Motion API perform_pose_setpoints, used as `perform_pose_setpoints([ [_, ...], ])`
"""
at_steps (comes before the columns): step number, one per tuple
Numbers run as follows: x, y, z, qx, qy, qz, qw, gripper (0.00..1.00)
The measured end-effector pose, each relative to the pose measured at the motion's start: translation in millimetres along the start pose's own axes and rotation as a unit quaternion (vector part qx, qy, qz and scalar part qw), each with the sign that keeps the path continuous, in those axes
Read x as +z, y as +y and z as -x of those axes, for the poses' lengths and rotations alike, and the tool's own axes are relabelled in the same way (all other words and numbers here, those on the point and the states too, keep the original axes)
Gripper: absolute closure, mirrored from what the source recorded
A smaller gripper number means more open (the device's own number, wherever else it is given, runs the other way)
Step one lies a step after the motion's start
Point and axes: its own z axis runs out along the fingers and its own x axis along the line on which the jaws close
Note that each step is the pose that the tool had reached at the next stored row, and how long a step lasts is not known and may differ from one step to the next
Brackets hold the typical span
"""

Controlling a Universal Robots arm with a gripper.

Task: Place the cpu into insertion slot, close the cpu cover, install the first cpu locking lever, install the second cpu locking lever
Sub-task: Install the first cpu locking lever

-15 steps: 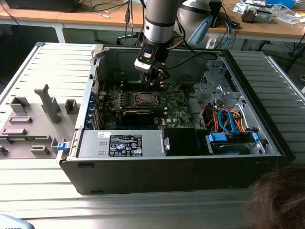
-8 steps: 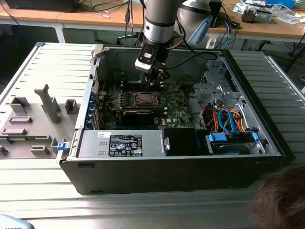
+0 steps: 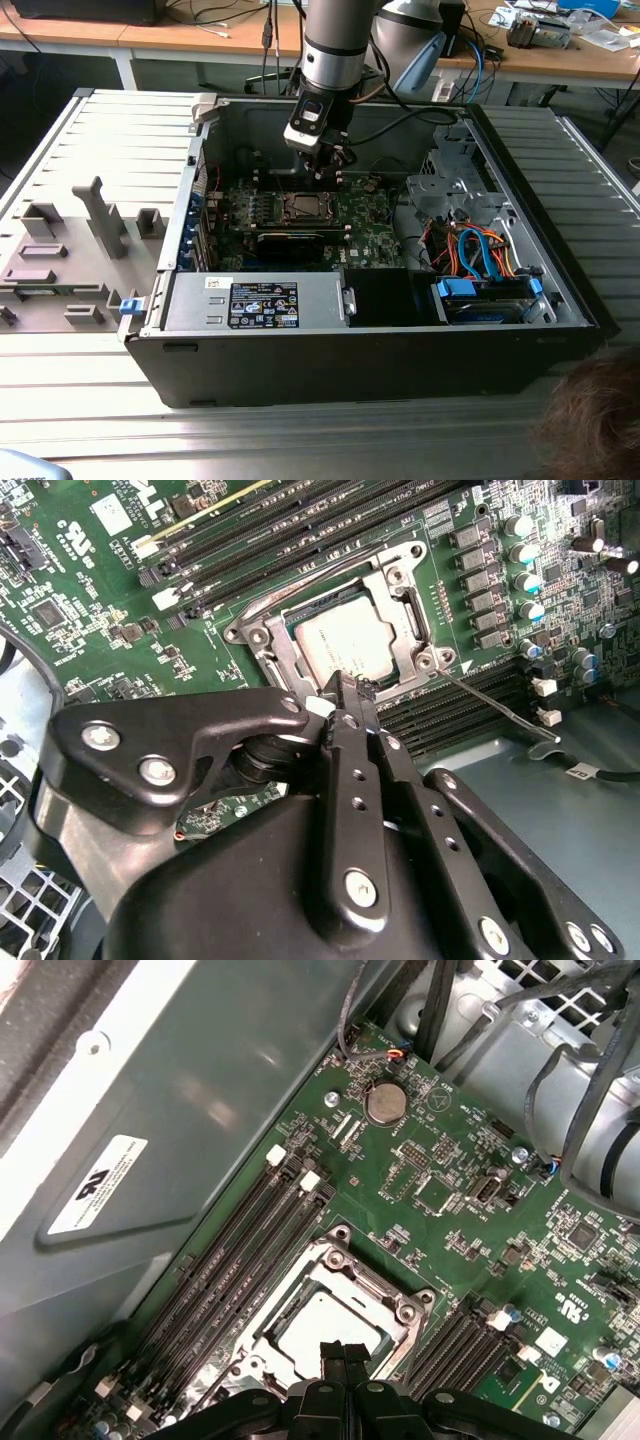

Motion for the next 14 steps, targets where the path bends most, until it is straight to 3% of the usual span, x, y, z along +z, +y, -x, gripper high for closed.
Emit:
perform_pose_setpoints([
  [14,0.0,0.0,0.0,-0.011,-0.0005,-0.0003,0.99994,0.89],
])
